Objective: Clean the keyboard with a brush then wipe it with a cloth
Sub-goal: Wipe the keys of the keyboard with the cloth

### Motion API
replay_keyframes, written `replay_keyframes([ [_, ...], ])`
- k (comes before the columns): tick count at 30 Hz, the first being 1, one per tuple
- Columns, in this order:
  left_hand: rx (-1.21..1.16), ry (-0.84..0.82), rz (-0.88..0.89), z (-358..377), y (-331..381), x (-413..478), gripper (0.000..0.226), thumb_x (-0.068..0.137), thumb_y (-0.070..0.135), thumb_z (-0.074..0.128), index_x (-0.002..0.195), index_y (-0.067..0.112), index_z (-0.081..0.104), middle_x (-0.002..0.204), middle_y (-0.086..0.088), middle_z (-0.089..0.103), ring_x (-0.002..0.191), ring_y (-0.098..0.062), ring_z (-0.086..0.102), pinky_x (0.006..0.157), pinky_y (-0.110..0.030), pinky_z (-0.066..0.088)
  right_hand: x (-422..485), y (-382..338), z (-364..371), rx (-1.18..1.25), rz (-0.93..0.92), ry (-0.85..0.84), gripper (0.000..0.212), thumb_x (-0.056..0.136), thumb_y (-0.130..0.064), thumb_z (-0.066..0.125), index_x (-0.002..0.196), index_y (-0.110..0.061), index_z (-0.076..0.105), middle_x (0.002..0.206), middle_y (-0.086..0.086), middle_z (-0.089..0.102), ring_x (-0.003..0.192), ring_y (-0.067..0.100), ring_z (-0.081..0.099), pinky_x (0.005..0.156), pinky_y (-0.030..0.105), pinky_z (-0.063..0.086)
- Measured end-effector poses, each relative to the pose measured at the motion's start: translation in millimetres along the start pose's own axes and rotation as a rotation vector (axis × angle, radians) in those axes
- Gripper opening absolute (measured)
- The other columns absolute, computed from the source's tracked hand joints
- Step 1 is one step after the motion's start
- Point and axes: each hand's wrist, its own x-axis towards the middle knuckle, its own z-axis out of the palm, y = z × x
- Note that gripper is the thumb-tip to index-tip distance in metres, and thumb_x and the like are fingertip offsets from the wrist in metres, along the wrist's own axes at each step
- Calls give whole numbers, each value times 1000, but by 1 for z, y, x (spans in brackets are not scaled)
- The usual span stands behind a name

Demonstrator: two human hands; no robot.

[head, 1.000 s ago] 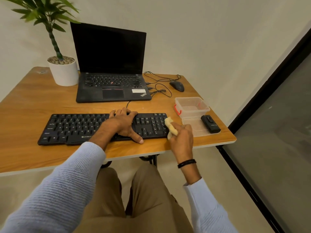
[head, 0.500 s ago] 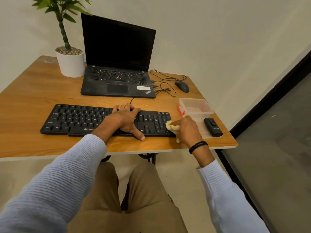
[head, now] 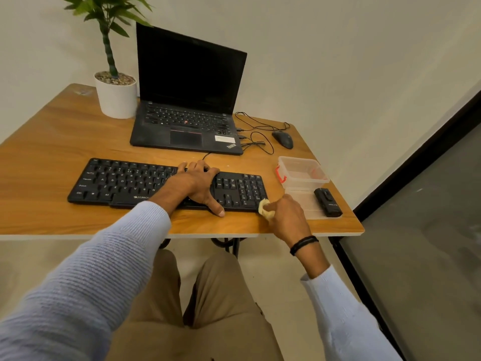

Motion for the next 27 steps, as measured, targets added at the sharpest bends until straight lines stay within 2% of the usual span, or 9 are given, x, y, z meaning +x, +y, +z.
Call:
replay_keyframes([
  [1, 3, 2, -2, 0, 1, -1, 134, 56, 81, 78, 162, 34, 11, 166, -10, 12, 154, -35, 10, 124, -58, 0, -3, 3, -6, 60, 0, -60, 13, 92, -23, 64, 94, -21, 77, 90, 1, 61, 85, 21, 59, 71, 30, 48],
  [3, 5, -3, -4, -1, 1, -1, 134, 56, 81, 78, 162, 33, 11, 166, -10, 12, 154, -35, 10, 124, -58, 0, -7, 5, -19, 220, 45, -116, 11, 88, -23, 68, 94, -26, 77, 84, -4, 66, 81, 17, 61, 62, 23, 45],
  [6, 8, -3, 1, -1, 2, -1, 133, 57, 81, 78, 161, 34, 11, 166, -9, 13, 153, -35, 11, 124, -58, 0, 8, 6, -25, 234, 64, 127, 6, 86, -23, 69, 87, -22, 75, 78, 1, 67, 74, 19, 61, 57, 23, 42],
  [8, 13, -5, 0, -1, 1, 0, 133, 57, 81, 78, 161, 34, 11, 166, -10, 13, 153, -35, 11, 124, -58, 0, 32, 4, -17, 208, 103, 322, 14, 87, -19, 66, 97, -18, 76, 89, 9, 66, 79, 24, 62, 64, 27, 47],
  [10, 8, -2, -1, 1, 1, 1, 133, 56, 81, 78, 161, 34, 11, 166, -10, 13, 153, -35, 10, 124, -58, 0, 56, -3, -8, 157, 119, 409, 24, 88, -18, 68, 112, -20, 73, 100, 9, 60, 86, 23, 59, 67, 27, 46],
  [13, 5, 4, 4, 3, -2, 3, 135, 55, 82, 77, 161, 34, 10, 166, -9, 12, 153, -35, 10, 124, -59, 0, 76, -18, 5, 144, 81, 320, 38, 87, -11, 70, 124, -20, 66, 114, 7, 54, 101, 25, 58, 80, 26, 48],
  [16, 9, 6, 2, 5, -2, 5, 136, 54, 84, 77, 161, 35, 10, 165, -9, 12, 153, -35, 11, 124, -59, 2, 61, -35, 23, 68, -79, 160, 46, 88, 0, 63, 131, -15, 60, 130, 8, 58, 118, 26, 55, 99, 34, 48],
  [18, 11, 3, 2, 6, -3, 8, 136, 53, 84, 77, 161, 35, 10, 165, -8, 13, 153, -35, 10, 124, -60, 2, 49, -33, 28, 32, -164, 136, 51, 87, 4, 61, 134, -16, 57, 130, 8, 61, 118, 26, 57, 100, 36, 49],
  [27, 4, 25, 4, 8, -5, 8, 139, 51, 85, 77, 161, 35, 9, 166, -8, 11, 154, -35, 7, 124, -60, -1, 41, -37, 26, -53, -187, 118, 49, 85, 2, 61, 131, -15, 59, 124, 9, 65, 112, 27, 60, 97, 35, 50],
])
